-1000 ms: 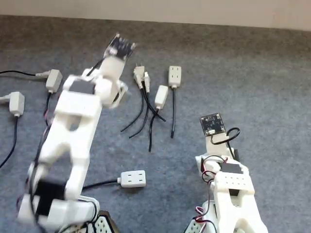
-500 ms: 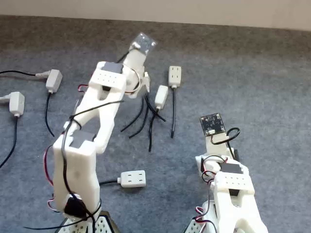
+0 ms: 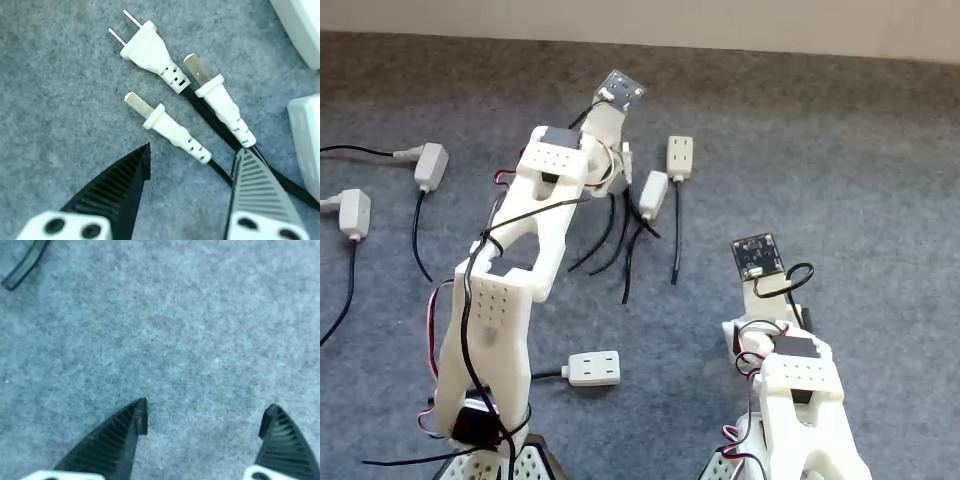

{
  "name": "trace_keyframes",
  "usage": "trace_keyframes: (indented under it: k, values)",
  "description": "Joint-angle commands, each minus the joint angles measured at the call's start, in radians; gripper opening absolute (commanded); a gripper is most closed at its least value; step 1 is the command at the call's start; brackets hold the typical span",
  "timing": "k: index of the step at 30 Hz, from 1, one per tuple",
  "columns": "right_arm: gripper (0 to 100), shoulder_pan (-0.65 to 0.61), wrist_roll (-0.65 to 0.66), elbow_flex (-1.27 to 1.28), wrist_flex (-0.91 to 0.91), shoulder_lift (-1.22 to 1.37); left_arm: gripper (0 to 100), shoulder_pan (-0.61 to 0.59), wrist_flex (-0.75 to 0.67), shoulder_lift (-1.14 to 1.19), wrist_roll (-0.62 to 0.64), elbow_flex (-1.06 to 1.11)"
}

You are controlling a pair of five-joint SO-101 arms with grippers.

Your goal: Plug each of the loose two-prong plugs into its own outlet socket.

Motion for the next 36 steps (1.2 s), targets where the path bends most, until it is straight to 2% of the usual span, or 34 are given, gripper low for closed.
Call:
trace_keyframes:
  k: [1,4,7,9,13,17,19,24,26,28,31,33,36]
  values:
    - [35.0,-0.012,-0.006,-0.002,-0.015,-0.013,24,0.001,-0.011,0.056,0.005,-0.062]
    - [35.0,-0.012,-0.006,-0.002,-0.015,-0.015,14,-0.004,0.000,0.094,0.000,-0.116]
    - [35.0,-0.012,-0.006,-0.001,-0.015,-0.015,0,-0.004,0.068,0.120,-0.035,-0.176]
    - [35.0,-0.012,-0.006,-0.001,-0.015,-0.015,2,0.002,0.110,0.147,-0.078,-0.203]
    - [35.0,-0.012,-0.006,-0.001,-0.015,-0.015,0,0.002,0.178,0.179,-0.084,-0.269]
    - [35.0,-0.012,-0.005,-0.001,-0.015,-0.015,0,-0.010,0.313,0.177,-0.086,-0.406]
    - [35.0,-0.012,-0.005,-0.001,-0.015,-0.015,0,-0.010,0.422,0.177,-0.089,-0.524]
    - [35.0,-0.008,-0.005,-0.001,-0.015,-0.015,0,0.044,0.806,0.177,-0.123,-0.911]
    - [35.0,-0.007,-0.008,-0.001,-0.013,-0.015,0,0.042,0.821,0.165,-0.064,-1.001]
    - [35.0,0.002,-0.009,-0.004,-0.008,-0.015,0,0.045,0.822,0.108,-0.061,-0.987]
    - [35.0,0.096,-0.009,-0.038,0.007,-0.016,0,0.076,0.819,-0.004,-0.061,-0.812]
    - [35.0,0.148,-0.011,-0.101,0.059,-0.016,0,0.102,0.816,-0.096,-0.057,-0.707]
    - [34.9,0.153,-0.026,-0.223,0.177,-0.016,0,0.139,0.815,-0.246,-0.006,-0.622]
